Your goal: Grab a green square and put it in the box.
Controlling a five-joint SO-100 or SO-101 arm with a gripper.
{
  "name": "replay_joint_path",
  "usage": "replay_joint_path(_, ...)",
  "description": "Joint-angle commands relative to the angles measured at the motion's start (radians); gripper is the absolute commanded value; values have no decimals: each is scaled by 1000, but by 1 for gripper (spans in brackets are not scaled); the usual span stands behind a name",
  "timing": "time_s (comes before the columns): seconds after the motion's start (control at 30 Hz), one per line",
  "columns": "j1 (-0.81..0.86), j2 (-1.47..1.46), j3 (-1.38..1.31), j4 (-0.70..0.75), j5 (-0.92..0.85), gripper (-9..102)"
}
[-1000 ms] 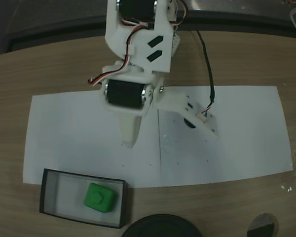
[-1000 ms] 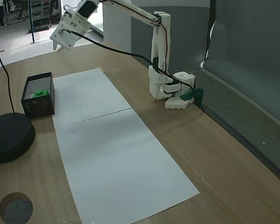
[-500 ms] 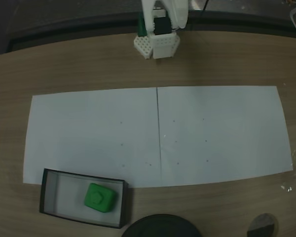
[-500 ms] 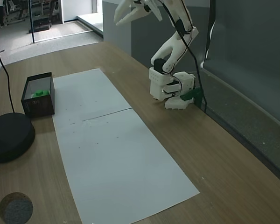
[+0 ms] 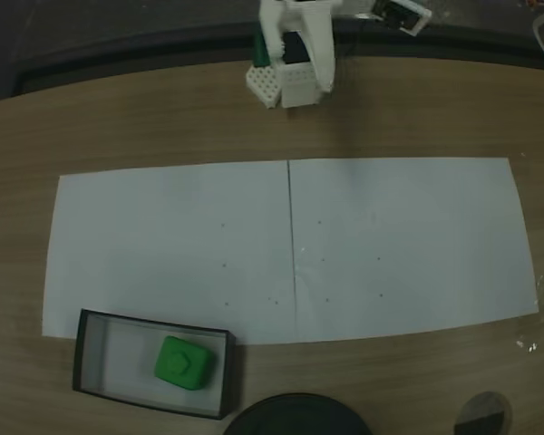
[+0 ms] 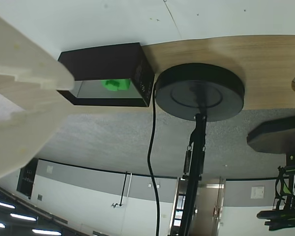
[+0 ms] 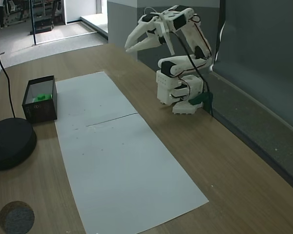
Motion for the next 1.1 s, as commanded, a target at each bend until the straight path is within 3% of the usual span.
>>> replay_joint_path(0.0,5,69,213,-153,-3,0)
replay_joint_path(0.17,5,196,405,-265,-3,0)
replay_joint_path(0.77,12,244,779,-261,6,0)
replay_joint_path(0.9,12,244,752,-166,8,0)
replay_joint_path(1.0,12,244,703,18,8,0)
replay_joint_path(1.07,18,244,701,20,11,0)
